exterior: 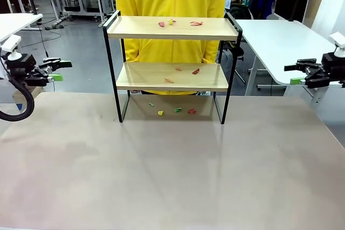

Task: Clean the shelf.
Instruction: Pick up the Duster handed by the human.

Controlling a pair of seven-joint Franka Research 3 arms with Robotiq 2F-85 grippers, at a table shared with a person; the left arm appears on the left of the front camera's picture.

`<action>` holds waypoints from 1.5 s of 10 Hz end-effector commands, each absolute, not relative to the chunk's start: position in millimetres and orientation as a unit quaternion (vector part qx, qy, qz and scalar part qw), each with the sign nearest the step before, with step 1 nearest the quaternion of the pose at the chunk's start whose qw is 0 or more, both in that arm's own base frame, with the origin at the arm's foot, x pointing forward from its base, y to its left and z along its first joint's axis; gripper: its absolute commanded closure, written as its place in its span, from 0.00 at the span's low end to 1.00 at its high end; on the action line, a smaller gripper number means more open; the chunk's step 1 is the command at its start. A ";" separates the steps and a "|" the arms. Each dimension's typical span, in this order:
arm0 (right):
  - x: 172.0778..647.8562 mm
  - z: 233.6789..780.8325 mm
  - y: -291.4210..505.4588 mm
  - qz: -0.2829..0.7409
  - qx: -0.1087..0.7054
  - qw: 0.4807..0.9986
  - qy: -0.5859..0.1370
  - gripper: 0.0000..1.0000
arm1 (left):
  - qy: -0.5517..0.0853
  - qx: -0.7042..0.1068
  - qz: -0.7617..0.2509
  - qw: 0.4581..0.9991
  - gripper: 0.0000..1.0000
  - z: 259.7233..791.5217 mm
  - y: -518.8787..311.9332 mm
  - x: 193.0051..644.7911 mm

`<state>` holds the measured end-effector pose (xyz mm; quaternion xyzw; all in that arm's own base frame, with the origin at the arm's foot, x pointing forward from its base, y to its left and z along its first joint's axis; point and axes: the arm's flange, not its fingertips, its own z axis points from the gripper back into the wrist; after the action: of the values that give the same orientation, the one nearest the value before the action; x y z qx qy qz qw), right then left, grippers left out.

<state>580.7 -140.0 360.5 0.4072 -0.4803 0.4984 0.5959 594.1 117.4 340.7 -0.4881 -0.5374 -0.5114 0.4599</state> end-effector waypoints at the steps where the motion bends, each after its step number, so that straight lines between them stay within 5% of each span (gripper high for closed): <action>1: 611.8 349.9 -143.2 0.471 0.440 0.580 -0.498 0.00 | -0.529 -0.505 -0.512 0.451 0.00 349.4 116.0 593.8; 14: 629.9 349.8 -144.2 0.482 0.494 0.537 -0.484 0.00 | -0.539 -0.519 -0.493 0.444 0.00 348.6 124.4 589.2; 15: 622.2 343.3 -142.7 0.473 0.453 0.562 -0.505 0.00 | -0.539 -0.519 -0.493 0.444 0.00 348.6 124.4 589.2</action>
<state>622.0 -141.5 343.8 0.4647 -0.5005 0.4773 0.5529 589.2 123.9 347.0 -0.5223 -0.5387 -0.4904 0.4433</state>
